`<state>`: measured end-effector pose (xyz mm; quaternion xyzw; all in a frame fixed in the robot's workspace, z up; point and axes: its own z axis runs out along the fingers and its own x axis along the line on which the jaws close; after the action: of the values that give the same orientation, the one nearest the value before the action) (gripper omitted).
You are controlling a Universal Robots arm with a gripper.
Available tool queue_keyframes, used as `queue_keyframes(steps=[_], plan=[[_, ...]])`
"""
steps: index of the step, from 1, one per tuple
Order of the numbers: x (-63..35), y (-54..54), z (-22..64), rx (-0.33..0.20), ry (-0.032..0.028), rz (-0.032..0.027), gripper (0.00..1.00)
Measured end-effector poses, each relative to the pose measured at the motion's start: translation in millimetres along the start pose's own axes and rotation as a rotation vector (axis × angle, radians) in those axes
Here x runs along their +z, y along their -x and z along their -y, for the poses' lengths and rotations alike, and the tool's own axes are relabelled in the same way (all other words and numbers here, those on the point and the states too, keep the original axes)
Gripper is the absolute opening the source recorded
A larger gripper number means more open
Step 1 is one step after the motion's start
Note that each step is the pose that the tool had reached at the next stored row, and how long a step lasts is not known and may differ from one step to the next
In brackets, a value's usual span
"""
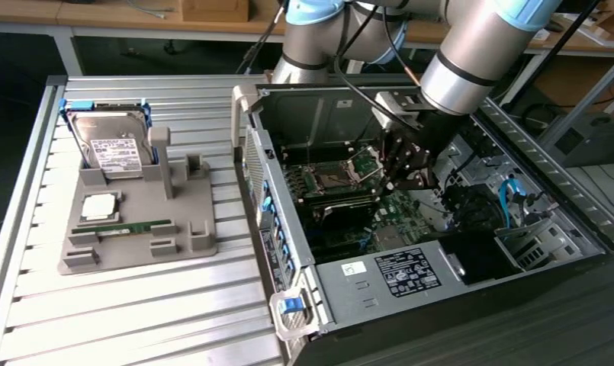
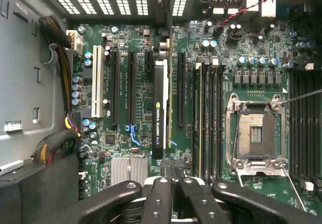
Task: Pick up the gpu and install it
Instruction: 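Press down on the gpu until it lock into place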
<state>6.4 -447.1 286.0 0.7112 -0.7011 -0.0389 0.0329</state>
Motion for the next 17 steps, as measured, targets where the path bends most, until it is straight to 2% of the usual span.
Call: queue_keyframes(steps=[1,3,7,17], plan=[[0.2,0.0,-2.1,0.000,-0.0004,0.0000,0.11],[1.4,0.2,-14.0,0.000,-0.0044,-0.0001,0.11],[3.6,0.4,-33.6,0.000,-0.0081,-0.0001,0.11],[11.6,0.8,-78.6,0.000,-0.0117,-0.0001,0.11]])
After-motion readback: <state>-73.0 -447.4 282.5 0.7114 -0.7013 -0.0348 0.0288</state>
